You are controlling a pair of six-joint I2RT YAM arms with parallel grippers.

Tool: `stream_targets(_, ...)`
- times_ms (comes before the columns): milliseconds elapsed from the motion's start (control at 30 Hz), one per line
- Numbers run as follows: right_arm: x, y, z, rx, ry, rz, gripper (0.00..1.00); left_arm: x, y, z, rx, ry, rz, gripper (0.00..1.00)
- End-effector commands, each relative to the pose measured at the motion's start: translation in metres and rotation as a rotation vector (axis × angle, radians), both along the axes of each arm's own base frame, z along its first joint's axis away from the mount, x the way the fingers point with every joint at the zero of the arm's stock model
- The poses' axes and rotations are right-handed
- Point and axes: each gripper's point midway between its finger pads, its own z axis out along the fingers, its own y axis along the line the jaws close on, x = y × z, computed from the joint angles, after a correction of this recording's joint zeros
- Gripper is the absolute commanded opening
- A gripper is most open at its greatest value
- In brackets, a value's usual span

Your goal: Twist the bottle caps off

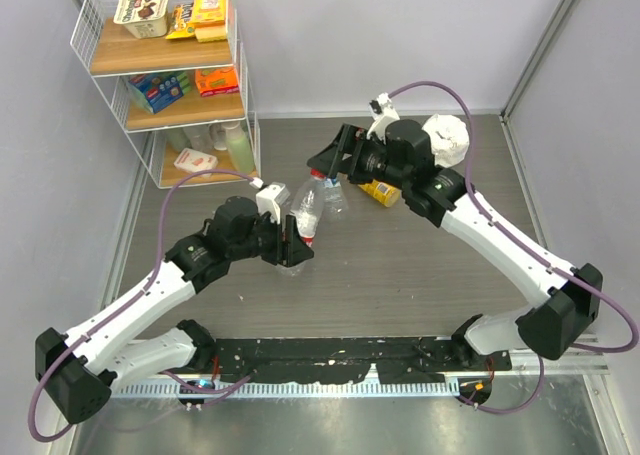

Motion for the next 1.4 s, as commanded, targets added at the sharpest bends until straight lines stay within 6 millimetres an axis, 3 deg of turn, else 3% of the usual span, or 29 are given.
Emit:
stream_targets(0,0.011,0.004,0.009,-0.01,-0.017,-0.048,0.88,0.012,0.004,-0.003,0.024,-0.011,0.067,0.3)
stream_targets(167,0.012,0.017,0.003,-0.011,0.004,-0.032,0.87,0.013,0.003,-0.008,0.037,0.007,0.068,0.3)
stream_targets(367,0.012,0.026,-0.005,-0.011,0.025,-0.012,0.69,0.014,0.001,-0.011,0.042,0.013,0.063,0.29)
stream_targets(633,0.014,0.03,-0.017,-0.024,0.044,-0.008,0.57,0.015,0.001,-0.013,0.052,0.012,0.062,0.29)
stream_targets(867,0.015,0.032,-0.017,-0.002,0.046,-0.007,0.63,0.016,0.007,-0.012,0.065,-0.003,0.087,0.27)
stream_targets(1133,0.026,0.036,-0.025,-0.048,0.058,-0.027,0.72,0.023,0.026,-0.023,0.187,-0.018,0.171,0.19)
stream_targets(1367,0.034,0.038,-0.019,-0.103,0.022,-0.039,0.82,0.035,0.048,-0.017,0.328,-0.102,0.282,0.21)
